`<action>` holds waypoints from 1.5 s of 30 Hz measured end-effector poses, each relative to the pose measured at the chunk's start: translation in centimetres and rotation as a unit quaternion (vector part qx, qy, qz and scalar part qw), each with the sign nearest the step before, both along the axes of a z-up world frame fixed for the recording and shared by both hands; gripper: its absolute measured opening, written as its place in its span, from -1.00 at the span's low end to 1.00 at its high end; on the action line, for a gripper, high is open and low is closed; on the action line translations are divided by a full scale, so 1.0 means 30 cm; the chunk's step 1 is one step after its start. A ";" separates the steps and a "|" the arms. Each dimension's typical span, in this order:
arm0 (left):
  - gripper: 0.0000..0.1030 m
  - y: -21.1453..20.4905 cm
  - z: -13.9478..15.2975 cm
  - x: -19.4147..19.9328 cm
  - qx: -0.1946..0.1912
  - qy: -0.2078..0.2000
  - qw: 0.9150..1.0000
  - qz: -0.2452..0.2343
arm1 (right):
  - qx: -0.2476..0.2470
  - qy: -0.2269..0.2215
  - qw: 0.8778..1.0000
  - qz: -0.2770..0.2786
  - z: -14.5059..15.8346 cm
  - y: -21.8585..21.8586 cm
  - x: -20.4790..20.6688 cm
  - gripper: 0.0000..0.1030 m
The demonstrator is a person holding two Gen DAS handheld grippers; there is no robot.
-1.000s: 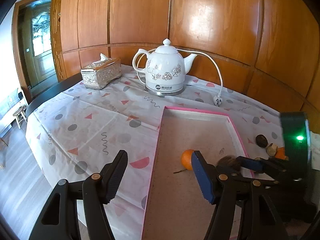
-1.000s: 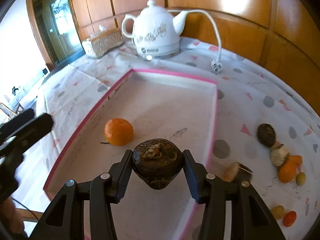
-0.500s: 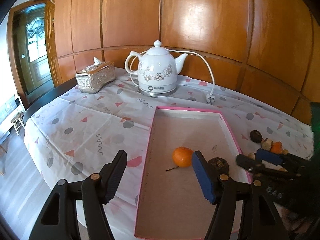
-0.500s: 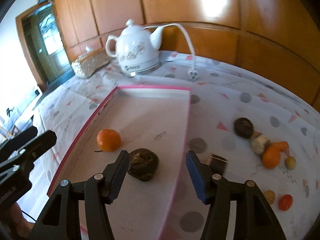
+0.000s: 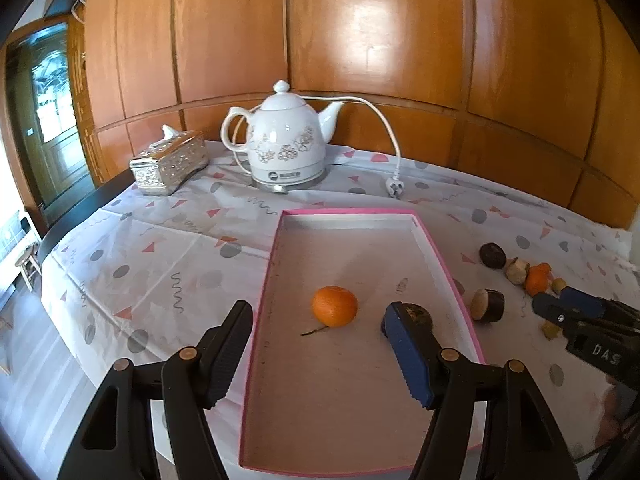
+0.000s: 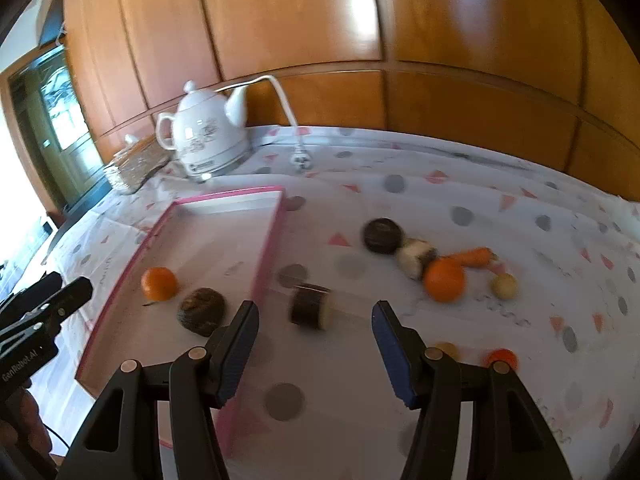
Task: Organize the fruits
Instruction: 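Lower the dark round fruit into the tray and open the right tool, then grasp the cut dark slice with the left tool while the right tool grasps the tomato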
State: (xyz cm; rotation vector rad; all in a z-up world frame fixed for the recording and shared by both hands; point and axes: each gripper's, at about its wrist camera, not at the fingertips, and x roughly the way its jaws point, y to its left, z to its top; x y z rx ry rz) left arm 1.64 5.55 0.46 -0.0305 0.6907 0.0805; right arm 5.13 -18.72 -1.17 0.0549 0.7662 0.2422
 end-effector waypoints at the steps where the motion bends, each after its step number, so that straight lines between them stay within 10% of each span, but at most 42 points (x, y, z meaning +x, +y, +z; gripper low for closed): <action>1: 0.35 -0.008 -0.004 0.002 -0.001 0.003 1.000 -0.007 | 0.000 0.000 1.000 -0.006 -0.003 -0.019 -0.004 0.16; 20: 0.35 -0.244 -0.048 0.044 -0.004 0.041 0.987 -0.158 | 0.002 0.045 0.990 -0.137 -0.135 -0.407 -0.098 0.16; 32: 0.34 -0.340 -0.069 0.108 -0.017 0.065 0.977 -0.203 | -0.019 0.050 0.989 -0.135 -0.195 -0.399 -0.020 -0.08; 35: 0.29 -0.348 -0.074 0.141 -0.033 0.075 0.974 -0.209 | -0.026 0.055 0.990 -0.129 -0.224 -0.389 0.016 -0.44; 45: 0.05 -0.421 -0.098 0.268 -0.043 0.116 0.964 -0.236 | -0.011 0.034 0.992 -0.124 -0.238 -0.408 0.003 -0.44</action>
